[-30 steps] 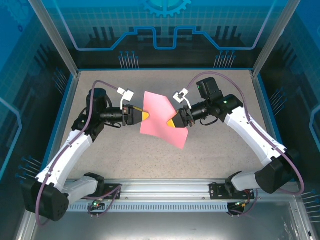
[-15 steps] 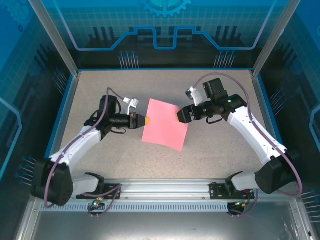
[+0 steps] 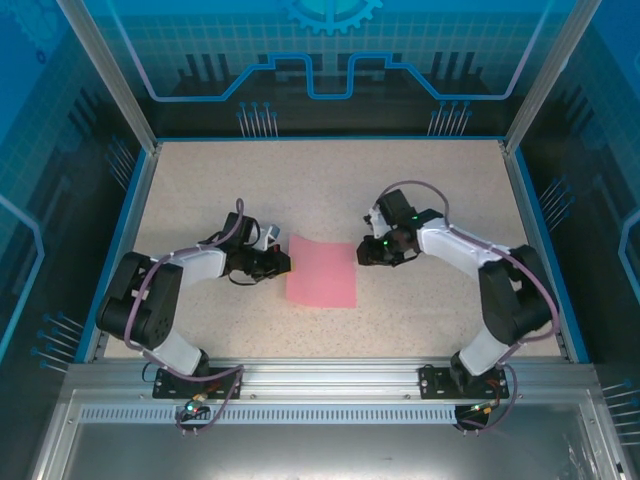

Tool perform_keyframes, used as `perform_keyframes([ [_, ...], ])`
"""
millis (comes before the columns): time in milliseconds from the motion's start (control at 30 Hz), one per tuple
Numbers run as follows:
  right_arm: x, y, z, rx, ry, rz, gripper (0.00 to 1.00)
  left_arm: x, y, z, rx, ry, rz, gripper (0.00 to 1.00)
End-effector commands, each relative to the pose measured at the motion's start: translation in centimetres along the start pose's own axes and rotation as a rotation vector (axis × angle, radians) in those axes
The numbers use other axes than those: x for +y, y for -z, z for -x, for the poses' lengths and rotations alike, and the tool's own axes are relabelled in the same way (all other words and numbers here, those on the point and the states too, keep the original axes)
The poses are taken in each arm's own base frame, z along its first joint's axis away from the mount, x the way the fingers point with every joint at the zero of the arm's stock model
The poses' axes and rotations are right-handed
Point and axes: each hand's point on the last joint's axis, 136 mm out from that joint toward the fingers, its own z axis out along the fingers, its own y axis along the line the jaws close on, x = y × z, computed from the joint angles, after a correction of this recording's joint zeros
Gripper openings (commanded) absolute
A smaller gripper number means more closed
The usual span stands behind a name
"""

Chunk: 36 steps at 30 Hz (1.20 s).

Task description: Fold a paper plane with a square sheet of paper (fold left side to right side)

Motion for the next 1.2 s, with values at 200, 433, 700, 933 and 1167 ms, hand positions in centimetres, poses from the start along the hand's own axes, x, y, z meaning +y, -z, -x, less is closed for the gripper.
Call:
perform_keyframes([
  [200, 1.2, -5.5, -0.5, 0.100, -0.022, -0.024, 0.20, -1.2, 0.3, 0.8, -0.004, -0.018, 0.021, 0.06],
  [433, -0.7, -7.4, -2.6, 0.187, -0.068, -0.088, 0.20, -5.0, 0.3, 1.1, 0.002, -0.039, -0.091, 0.33],
  [700, -0.4, -7.3, -2.8, 0.159, -0.075, -0.045, 0.20, -9.7, -1.7, 1.3, 0.025, -0.079, -0.203, 0.58],
  [933, 0.8, -3.8, -0.2, 0.032, -0.098, 0.056, 0.35, -9.2, -3.9, 0.9, 0.067, -0.077, -0.174, 0.58],
  [1167, 4.0, 0.9, 2.4, -0.109, -0.088, 0.286, 0.50, -8.7, -5.4, 0.6, 0.096, -0.072, -0.154, 0.43],
])
